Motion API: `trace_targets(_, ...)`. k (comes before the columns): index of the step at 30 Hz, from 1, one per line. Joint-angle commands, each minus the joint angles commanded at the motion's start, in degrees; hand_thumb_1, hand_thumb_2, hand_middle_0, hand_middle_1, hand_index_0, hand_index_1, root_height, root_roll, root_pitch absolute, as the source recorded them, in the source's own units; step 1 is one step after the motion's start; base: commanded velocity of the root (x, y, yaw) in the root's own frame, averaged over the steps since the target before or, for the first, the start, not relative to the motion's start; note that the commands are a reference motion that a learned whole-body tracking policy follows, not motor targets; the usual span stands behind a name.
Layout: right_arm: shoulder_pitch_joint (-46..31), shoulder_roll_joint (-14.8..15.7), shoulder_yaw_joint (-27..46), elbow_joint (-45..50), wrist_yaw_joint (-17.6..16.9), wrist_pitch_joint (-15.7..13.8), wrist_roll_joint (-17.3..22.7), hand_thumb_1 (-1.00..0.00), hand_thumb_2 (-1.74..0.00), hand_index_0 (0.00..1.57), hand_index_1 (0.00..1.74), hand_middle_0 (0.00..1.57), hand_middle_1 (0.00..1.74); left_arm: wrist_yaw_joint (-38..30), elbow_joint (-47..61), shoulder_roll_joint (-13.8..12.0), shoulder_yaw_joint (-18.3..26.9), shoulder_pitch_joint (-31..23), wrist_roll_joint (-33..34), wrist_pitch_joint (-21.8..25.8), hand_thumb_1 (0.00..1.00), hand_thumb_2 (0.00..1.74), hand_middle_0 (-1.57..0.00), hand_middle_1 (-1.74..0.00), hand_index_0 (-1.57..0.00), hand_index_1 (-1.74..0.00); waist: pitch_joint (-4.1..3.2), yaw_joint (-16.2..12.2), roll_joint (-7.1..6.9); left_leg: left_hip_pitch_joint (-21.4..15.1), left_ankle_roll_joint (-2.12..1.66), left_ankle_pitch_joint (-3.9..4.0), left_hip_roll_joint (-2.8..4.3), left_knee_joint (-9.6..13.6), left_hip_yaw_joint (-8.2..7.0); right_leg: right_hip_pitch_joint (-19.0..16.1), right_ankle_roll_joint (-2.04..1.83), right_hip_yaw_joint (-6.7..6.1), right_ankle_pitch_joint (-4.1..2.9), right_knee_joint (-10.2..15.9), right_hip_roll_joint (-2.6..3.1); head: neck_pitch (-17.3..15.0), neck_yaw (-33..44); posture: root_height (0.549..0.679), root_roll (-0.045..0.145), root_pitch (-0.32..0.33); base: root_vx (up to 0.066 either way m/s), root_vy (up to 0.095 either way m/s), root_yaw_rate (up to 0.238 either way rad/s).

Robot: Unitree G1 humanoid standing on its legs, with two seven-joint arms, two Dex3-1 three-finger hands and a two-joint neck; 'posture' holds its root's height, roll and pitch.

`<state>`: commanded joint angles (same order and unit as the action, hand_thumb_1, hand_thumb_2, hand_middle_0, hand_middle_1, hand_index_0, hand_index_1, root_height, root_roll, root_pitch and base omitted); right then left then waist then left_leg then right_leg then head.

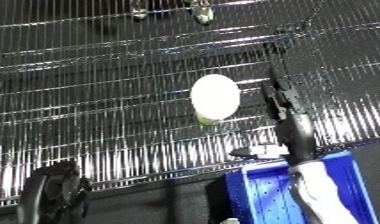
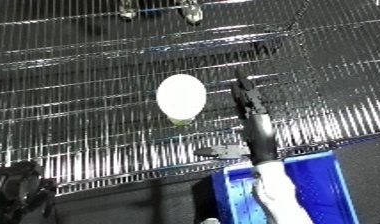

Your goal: Pick up the object and place it into the box

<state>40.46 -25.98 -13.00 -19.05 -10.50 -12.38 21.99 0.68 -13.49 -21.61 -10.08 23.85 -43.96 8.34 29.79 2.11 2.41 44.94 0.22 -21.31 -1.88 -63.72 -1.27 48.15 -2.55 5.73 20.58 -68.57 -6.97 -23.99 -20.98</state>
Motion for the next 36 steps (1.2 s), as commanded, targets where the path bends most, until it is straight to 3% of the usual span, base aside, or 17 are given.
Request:
trace_targets(9,5.9,-2.1,-3.1,-3.7,0.7,0.0,2.4,0.0,0.0,0.0,0.0,0.0,0.0,-1.2,0.7,-0.6,-1.7,2.2,-1.3,0.4,1.0,1.74,-1.57,-1.74,-1.57,-1.74,0.0,0.9,0.81,4.4,0.02,-0.21,-0.25,-2.2,0.01,3.8,0.41,-0.06,0.67,-1.9,-0.13,2.3,-1.9,0.554,0.045,0.088,-0.015,0.011,0.043)
trace_targets(19,11.4,-1.9,-6.6,-8.4,2.0,0.7,5.8,0.0,0.0,0.0,0.0,0.0,0.0,-2.7,1.7,-0.8,-3.0,3.7,-2.0,1.6,1.0,1.74,-1.57,-1.74,-1.57,-1.74,0.0,2.0,1.7,7.0,-0.04,-0.08,-0.54,-3.4,0.11,6.1,0.94,0.12,0.93,-2.9,-0.29,2.8,-3.2,0.55,0.049,0.111,0.003,0.004,0.055)
trace_targets(28,15.1,-0.4,-9.0,-11.5,4.6,0.3,6.4,-0.45,-0.78,0.71,0.78,0.71,0.78,-3.6,3.0,-1.0,-3.0,4.2,-3.0,1.5,1.0,1.74,-1.57,-1.74,-1.57,-1.74,0.0,2.7,2.43,7.5,0.13,0.11,-0.87,-3.4,0.04,6.5,1.64,0.43,1.11,-2.9,-0.16,3.5,-5.1,0.55,0.056,0.121,-0.003,-0.003,0.049)
trace_targets(34,15.2,0.2,-9.4,-11.6,4.4,-0.3,5.7,-0.75,-1.3,1.18,1.3,1.18,1.3,-3.4,2.7,-0.4,-3.2,3.1,-2.7,1.6,1.0,1.74,-1.57,-1.74,-1.57,-1.74,0.0,2.7,2.43,6.4,0.22,0.28,-0.83,-2.6,-0.04,5.6,1.92,0.67,0.95,-2.1,0.02,3.5,-5.2,0.554,0.059,0.119,0.003,-0.011,0.018)
trace_targets(36,14.5,0.0,-9.3,-11.1,3.6,-0.3,5.2,-0.75,-1.3,1.18,1.3,1.18,1.3,-3.2,2.7,-0.3,-3.0,2.5,-2.5,1.9,1.0,1.74,-1.57,-1.74,-1.57,-1.74,0.0,2.6,2.35,5.8,0.23,0.39,-0.78,-2.2,-0.04,5.1,1.94,0.7,0.84,-1.7,0.17,3.4,-5.3,0.556,0.059,0.116,0.004,-0.009,-0.012)
